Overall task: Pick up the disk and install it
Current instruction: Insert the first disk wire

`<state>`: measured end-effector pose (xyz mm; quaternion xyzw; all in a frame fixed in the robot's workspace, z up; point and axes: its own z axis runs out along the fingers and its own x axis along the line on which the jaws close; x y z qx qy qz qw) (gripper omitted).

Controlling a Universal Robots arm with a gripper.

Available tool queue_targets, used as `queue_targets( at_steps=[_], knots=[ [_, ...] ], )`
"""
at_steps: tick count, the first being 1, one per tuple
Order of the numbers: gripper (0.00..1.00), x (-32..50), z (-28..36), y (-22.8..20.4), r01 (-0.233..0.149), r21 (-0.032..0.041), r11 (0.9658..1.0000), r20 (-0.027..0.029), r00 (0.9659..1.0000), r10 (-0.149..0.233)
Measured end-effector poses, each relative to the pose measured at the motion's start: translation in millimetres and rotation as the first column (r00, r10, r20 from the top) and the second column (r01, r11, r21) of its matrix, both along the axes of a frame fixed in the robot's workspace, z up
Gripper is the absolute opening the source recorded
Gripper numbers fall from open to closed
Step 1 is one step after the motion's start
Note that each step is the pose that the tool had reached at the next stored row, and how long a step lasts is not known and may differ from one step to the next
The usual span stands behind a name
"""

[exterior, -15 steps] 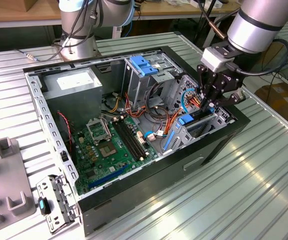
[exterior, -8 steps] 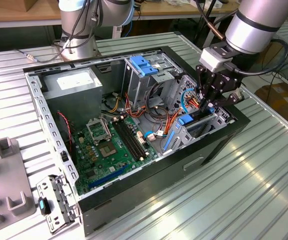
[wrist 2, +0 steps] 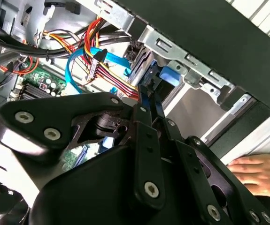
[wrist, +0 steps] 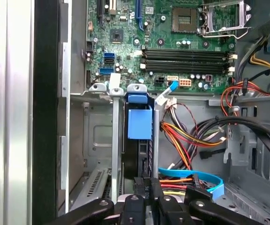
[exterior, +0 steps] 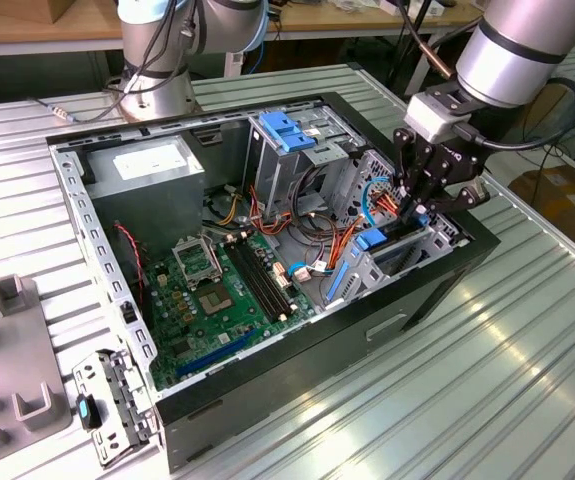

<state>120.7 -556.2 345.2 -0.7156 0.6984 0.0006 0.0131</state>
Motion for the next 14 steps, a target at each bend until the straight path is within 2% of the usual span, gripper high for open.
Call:
queue_targets(
  at_steps=[3,7,9,12,14],
  knots=[
    [0.17,3.6,0.0,0.1,0.0,0.0013,1.0,0.0011,1.0,0.0],
    [0.17,2.1,0.1,0.0,0.0,0.004,1.0,0.0081,1.0,0.0],
    [0.17,1.5,1.9,0.1,0.0,0.0036,1.0,0.0102,0.9999,0.0],
    [0.17,1.4,9.6,0.1,0.0,0.0039,1.0,0.0106,0.9999,0.0],
    [0.17,0.5,8.8,-0.1,0.0,0.004,1.0,0.0108,0.9999,0.0]
  ],
)
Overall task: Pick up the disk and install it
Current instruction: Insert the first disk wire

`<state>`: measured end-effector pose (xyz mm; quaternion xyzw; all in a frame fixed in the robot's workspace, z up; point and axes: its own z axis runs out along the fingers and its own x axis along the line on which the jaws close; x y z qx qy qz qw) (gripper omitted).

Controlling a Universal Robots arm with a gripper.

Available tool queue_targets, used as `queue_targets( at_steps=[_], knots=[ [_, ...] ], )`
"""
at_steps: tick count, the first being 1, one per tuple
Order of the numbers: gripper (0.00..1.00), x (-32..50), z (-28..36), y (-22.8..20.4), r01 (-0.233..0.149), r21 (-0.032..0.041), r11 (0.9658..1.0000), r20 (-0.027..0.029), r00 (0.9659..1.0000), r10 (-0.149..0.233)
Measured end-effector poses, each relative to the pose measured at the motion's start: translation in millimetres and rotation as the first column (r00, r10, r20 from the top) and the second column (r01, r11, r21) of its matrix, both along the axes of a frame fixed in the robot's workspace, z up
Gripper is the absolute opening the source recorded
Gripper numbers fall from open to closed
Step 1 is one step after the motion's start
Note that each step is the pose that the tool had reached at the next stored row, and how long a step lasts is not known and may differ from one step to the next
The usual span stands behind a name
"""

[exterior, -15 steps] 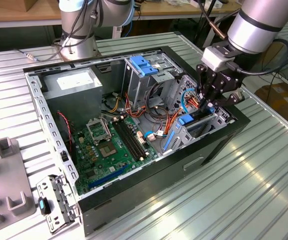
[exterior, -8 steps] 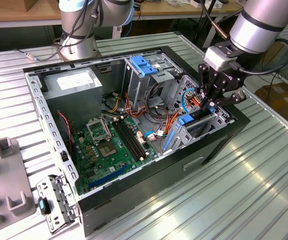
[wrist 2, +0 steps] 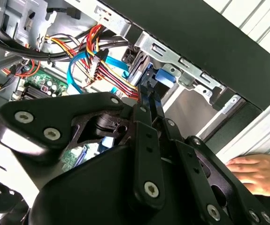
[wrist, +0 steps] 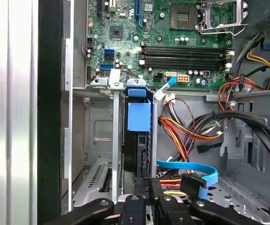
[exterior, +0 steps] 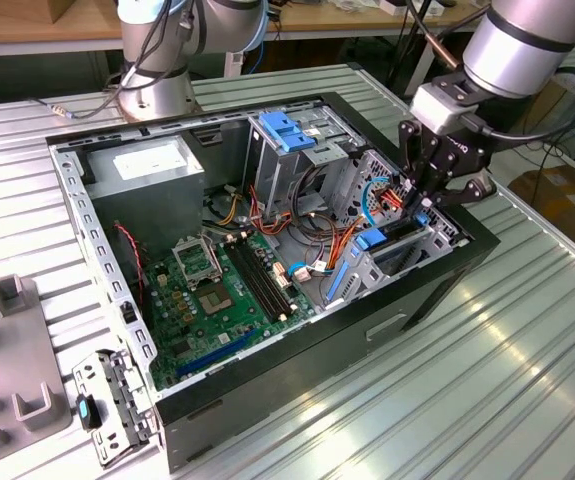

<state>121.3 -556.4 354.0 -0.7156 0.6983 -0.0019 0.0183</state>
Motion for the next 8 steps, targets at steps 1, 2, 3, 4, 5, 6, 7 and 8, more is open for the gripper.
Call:
queue_targets(
  at_steps=[1,2,3,4,5,6,7,8],
  knots=[
    [0.17,-0.3,-0.2,0.0,0.0,-0.0003,1.0,0.0,1.0,0.0],
    [0.17,-0.3,-0.4,0.0,0.001,-0.0002,1.0,-0.0001,1.0,-0.001],
    [0.17,-0.3,-0.6,0.0,0.004,-0.0001,1.0,-0.0001,1.0,-0.004],
    [0.17,-0.2,-1.0,0.0,0.009,0.0,1.0,0.0,1.0,-0.009],
    [0.17,-0.2,-1.3,0.0,0.012,0.0,0.9999,0.0,0.9999,-0.012],
    [0.17,-0.2,-1.6,0.0,0.016,-0.0001,0.9999,-0.0001,0.9999,-0.016],
    [0.17,-0.2,-1.7,0.0,0.019,-0.0002,0.9998,-0.0001,0.9998,-0.019],
    [0.17,-0.2,-1.8,0.0,0.021,-0.0002,0.9998,0.0,0.9998,-0.021]
  ],
)
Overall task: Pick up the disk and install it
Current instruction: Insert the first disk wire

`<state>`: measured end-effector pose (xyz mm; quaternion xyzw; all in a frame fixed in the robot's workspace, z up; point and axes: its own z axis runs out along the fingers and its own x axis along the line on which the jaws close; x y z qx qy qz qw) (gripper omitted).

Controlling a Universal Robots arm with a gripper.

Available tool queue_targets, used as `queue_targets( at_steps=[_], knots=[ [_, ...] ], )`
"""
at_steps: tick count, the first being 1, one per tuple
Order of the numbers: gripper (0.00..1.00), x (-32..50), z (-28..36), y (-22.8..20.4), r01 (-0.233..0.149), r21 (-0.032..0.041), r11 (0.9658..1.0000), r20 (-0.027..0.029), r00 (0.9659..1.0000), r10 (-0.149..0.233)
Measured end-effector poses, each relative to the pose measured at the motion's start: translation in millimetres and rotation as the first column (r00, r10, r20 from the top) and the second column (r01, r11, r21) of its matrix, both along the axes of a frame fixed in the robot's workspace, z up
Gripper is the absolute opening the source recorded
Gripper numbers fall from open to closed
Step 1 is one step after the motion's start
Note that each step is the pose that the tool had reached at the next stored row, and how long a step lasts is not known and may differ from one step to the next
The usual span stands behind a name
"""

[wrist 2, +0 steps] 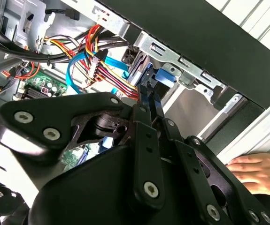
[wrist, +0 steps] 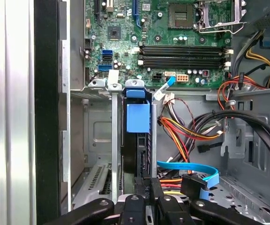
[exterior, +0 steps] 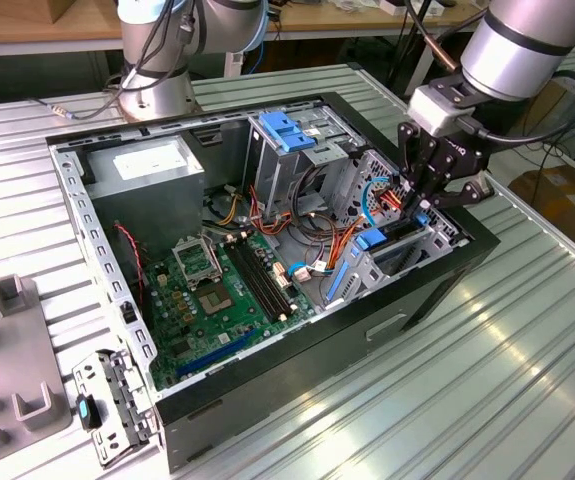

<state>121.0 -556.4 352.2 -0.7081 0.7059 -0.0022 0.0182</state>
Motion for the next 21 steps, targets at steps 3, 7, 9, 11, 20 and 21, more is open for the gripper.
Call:
queue_targets(
  at_steps=[3,7,9,11,20,21],
  knots=[
    [0.17,-0.1,-0.8,-0.5,0.001,0.0002,1.0,0.0,1.0,-0.001],
    [0.17,-0.6,-1.8,-1.1,0.001,0.0003,1.0,0.0,1.0,-0.001],
    [0.17,-0.6,-2.3,-1.4,0.001,0.0003,1.0,0.0,1.0,-0.001],
    [0.17,-0.7,-2.9,-2.5,0.001,0.0004,1.0,0.0,1.0,-0.001],
    [0.17,-2.4,-5.1,-3.6,0.001,0.0004,1.0,0.0,1.0,-0.001],
    [0.17,-2.4,-5.4,-3.6,0.001,0.0004,1.0,0.0,1.0,-0.001]
  ],
)
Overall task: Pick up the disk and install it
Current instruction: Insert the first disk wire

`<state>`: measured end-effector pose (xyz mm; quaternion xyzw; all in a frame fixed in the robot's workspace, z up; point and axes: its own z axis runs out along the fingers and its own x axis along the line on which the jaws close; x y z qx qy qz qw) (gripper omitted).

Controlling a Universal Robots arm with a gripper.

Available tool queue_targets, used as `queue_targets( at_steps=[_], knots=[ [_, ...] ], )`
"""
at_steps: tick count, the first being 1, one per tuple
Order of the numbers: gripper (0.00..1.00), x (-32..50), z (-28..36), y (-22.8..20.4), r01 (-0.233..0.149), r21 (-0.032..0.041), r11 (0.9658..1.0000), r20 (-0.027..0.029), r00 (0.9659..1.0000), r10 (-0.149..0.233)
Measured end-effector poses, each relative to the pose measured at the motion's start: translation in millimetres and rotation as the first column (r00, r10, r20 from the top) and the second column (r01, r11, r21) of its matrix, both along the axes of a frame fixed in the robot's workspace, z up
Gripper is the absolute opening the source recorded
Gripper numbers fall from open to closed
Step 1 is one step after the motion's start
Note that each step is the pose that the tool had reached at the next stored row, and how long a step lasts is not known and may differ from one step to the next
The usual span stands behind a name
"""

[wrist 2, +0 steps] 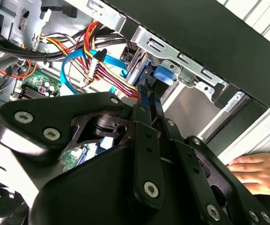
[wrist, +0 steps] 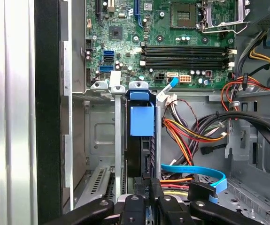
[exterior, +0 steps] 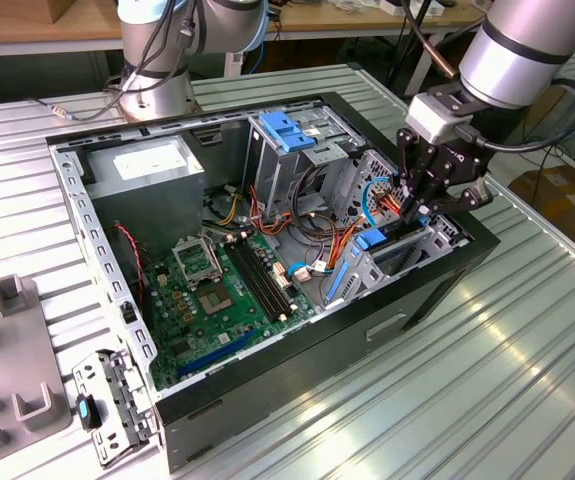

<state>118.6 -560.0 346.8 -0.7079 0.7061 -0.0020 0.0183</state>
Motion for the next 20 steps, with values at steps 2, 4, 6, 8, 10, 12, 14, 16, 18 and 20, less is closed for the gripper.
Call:
queue_targets(
  at_steps=[2,4,6,8,10,12,14,16,18,20],
  knots=[
    [0.17,-0.1,-0.4,0.7,0.0,0.0001,1.0,0.0,1.0,0.0],
    [0.17,-0.1,-0.3,1.5,0.0,-0.0001,1.0,0.0,1.0,0.0],
    [0.17,-0.1,-0.4,2.6,0.0,0.0001,1.0,0.0,1.0,0.0],
    [0.17,-0.1,-0.4,2.7,0.0,0.0001,1.0,0.0,1.0,0.0],
    [0.17,-0.1,-1.0,2.8,0.0,0.0,1.0,0.0,1.0,0.0],
    [0.17,-0.1,-1.5,2.8,0.0,-0.0002,1.0,0.0,1.0,0.0],
    [0.17,0.0,-2.9,2.8,0.0,0.0,1.0,0.0,1.0,0.0],
    [0.17,0.0,-3.8,2.8,0.0,-0.0001,1.0,0.0,1.0,0.0],
    [0.17,0.0,-7.5,2.8,0.0,-0.0004,1.0,-0.0002,1.0,0.0],
    [0.17,0.0,-8.0,2.7,0.0,-0.0005,1.0,-0.0004,1.0,0.0]
  ],
)
